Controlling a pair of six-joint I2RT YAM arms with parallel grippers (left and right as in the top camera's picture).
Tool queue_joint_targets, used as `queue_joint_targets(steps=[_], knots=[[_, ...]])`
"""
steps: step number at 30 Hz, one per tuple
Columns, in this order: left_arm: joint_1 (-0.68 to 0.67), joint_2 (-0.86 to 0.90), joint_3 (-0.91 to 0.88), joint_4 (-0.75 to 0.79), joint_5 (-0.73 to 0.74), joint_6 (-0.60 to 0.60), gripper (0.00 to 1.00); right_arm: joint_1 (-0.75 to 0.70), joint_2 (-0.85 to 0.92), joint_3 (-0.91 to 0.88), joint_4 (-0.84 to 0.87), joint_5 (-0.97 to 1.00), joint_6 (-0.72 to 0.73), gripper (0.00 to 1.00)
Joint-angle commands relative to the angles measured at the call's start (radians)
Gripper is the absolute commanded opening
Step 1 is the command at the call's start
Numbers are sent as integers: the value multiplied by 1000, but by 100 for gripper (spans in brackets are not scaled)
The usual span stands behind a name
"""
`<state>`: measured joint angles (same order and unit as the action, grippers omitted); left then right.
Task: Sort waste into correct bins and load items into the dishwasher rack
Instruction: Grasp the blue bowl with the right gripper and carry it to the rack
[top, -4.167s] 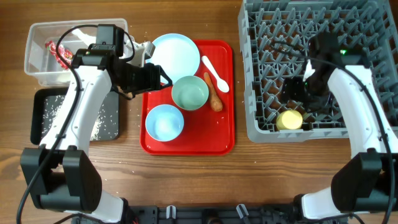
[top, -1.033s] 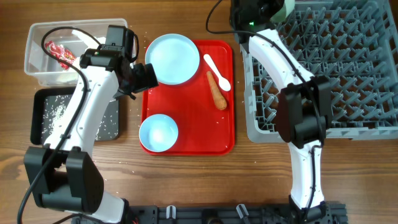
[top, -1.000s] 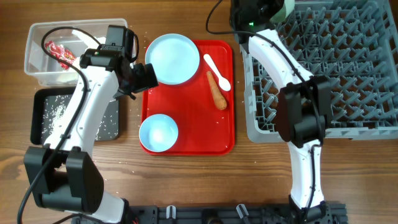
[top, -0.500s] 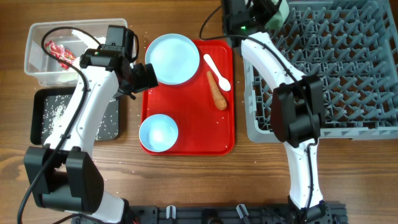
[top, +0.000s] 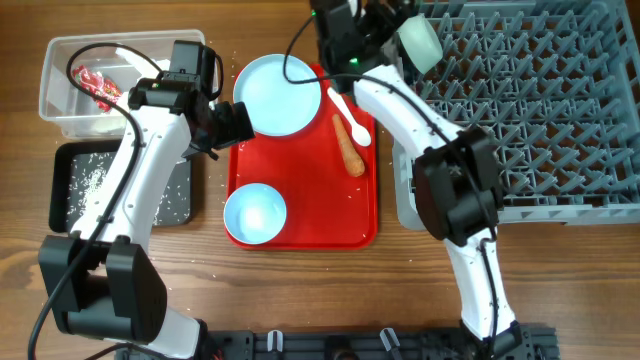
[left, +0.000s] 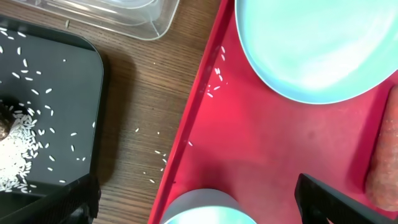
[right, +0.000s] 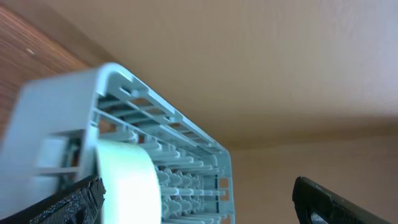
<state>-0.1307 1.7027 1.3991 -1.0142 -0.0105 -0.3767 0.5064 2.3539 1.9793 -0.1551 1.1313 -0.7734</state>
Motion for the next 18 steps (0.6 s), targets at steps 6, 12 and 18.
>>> queue_joint_targets(steps=[6,12,18], knots=[[6,-16,13,0,-10,-5,100,27,-381,10,-691,-836,629,100],[6,-16,13,0,-8,-6,100,28,-383,-2,-974,-1490,861,88],[68,-22,77,43,51,-57,100,101,-383,-200,-955,-1499,1098,74]])
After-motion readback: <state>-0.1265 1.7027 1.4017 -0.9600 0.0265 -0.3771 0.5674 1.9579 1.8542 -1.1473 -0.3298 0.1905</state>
